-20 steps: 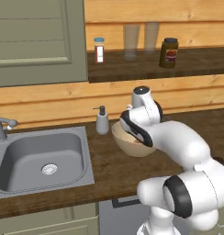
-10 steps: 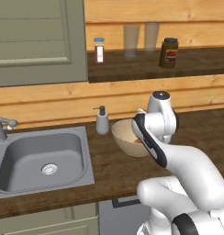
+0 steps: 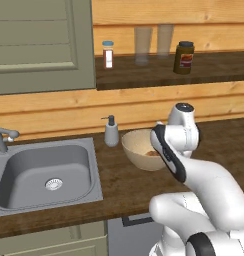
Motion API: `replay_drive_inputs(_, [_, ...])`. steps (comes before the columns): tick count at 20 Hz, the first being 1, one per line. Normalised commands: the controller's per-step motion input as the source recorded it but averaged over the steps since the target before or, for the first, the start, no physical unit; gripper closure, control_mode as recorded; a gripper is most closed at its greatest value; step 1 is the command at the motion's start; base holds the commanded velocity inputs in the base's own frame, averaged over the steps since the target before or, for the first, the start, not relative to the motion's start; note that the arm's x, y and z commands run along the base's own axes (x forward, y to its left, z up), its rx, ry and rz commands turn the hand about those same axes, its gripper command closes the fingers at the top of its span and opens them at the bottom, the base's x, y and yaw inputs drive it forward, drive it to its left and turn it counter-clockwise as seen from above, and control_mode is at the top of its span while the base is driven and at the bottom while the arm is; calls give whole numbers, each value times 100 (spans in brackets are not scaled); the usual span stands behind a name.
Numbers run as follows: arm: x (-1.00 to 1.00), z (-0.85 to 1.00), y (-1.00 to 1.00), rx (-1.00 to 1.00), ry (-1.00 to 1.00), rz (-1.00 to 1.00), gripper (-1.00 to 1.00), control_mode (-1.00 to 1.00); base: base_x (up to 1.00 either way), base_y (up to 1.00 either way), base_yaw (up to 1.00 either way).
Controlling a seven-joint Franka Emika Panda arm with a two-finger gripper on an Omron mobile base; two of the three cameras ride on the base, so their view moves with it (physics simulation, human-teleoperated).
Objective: Open the cabinet, pick up the bread from the cabinet and place it in the basket. Then move the basket to the dining counter.
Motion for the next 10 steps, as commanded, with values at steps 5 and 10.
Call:
replay_drive_inputs(5, [21, -16, 0, 0, 2, -3, -100, -100, 0, 0, 0])
replay_drive_inputs(10, [37, -26, 0, 0, 1, 0, -100, -100, 0, 0, 0])
